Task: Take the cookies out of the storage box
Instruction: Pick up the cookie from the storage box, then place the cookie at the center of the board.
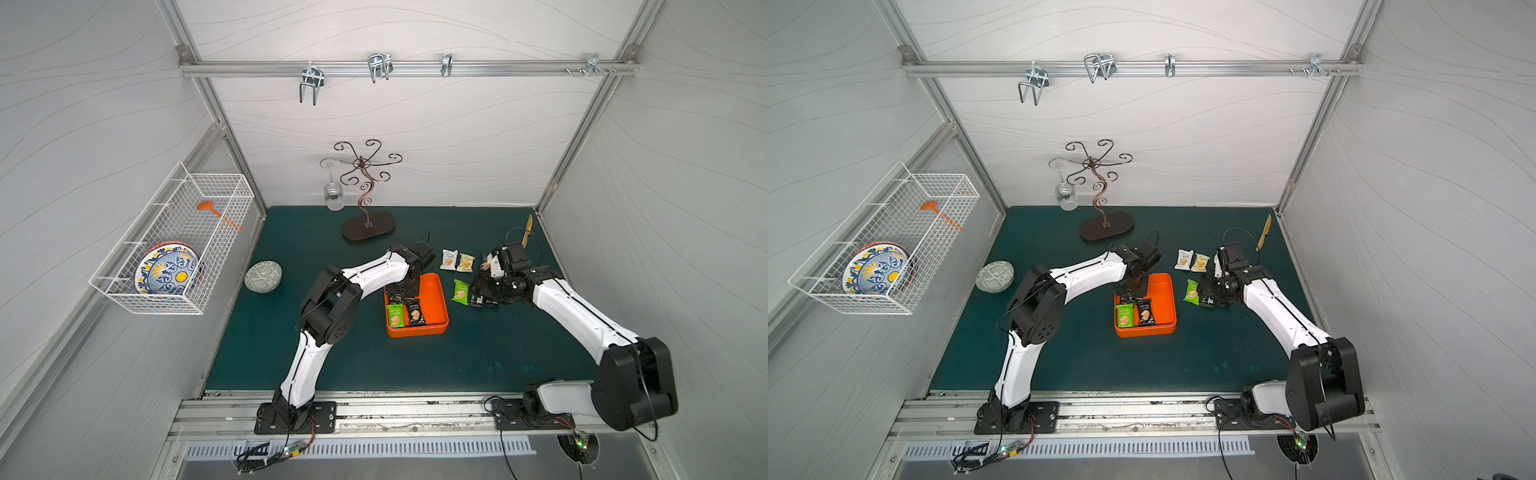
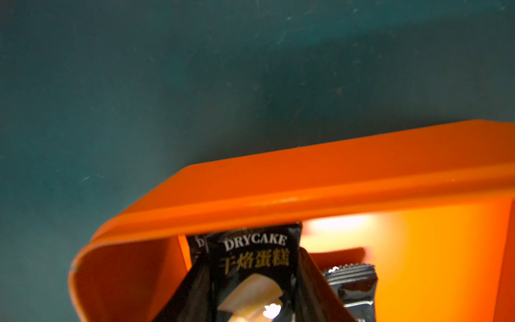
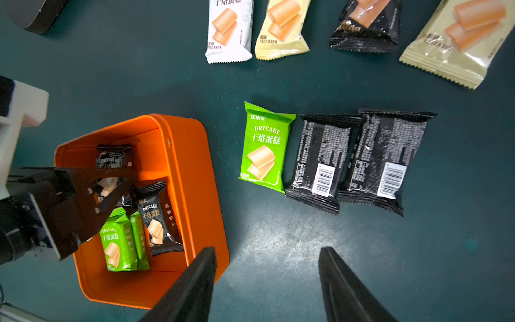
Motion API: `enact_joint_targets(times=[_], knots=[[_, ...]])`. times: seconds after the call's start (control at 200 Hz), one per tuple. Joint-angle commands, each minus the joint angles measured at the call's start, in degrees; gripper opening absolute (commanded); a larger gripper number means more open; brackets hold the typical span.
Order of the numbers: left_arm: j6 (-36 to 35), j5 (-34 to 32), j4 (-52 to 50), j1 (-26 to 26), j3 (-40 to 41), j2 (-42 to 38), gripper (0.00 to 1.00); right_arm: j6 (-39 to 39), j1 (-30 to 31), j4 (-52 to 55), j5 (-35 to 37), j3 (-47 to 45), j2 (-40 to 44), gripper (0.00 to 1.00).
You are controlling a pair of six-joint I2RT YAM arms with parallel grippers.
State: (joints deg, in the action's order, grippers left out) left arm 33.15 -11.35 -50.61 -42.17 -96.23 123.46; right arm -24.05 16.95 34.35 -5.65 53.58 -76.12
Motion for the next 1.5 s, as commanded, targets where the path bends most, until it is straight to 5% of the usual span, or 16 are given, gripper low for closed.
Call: enact_joint_targets(times=[0.0,0.36,0.605,0.9,1.23,1.495], knots=[[-0.54,0.03,-0.45,-0.28,-1.69,-2.83,0.36,-0.10,-0.34,0.21,-0.77,0.42,1.06,0.64],[-1.23,1.00,-1.16,-0.29,0.07,-14.65,0.37,-0.74,1.17,0.76,-1.64,1.98,0.31,0.63],[-4.85,-5.65,-2.69,0.04,2.39,-21.58,0.40,-1.03,5.40,2.20,0.64,5.23,-1.50,0.63],[-5.33,-4.72,0.92,8.78,13.93,-27.30,0.40,-1.05,7.30,3.16,1.52,6.72,-2.15,0.63],[-8.16,-2.85,9.89,15.98,23.65,-26.63,0.41,-0.95,7.29,3.34,1.76,6.23,-2.20,0.63],[-8.01,-3.02,13.20,16.68,24.33,-20.82,0.42,-0.73,7.31,3.64,2.14,6.12,-1.63,0.63]])
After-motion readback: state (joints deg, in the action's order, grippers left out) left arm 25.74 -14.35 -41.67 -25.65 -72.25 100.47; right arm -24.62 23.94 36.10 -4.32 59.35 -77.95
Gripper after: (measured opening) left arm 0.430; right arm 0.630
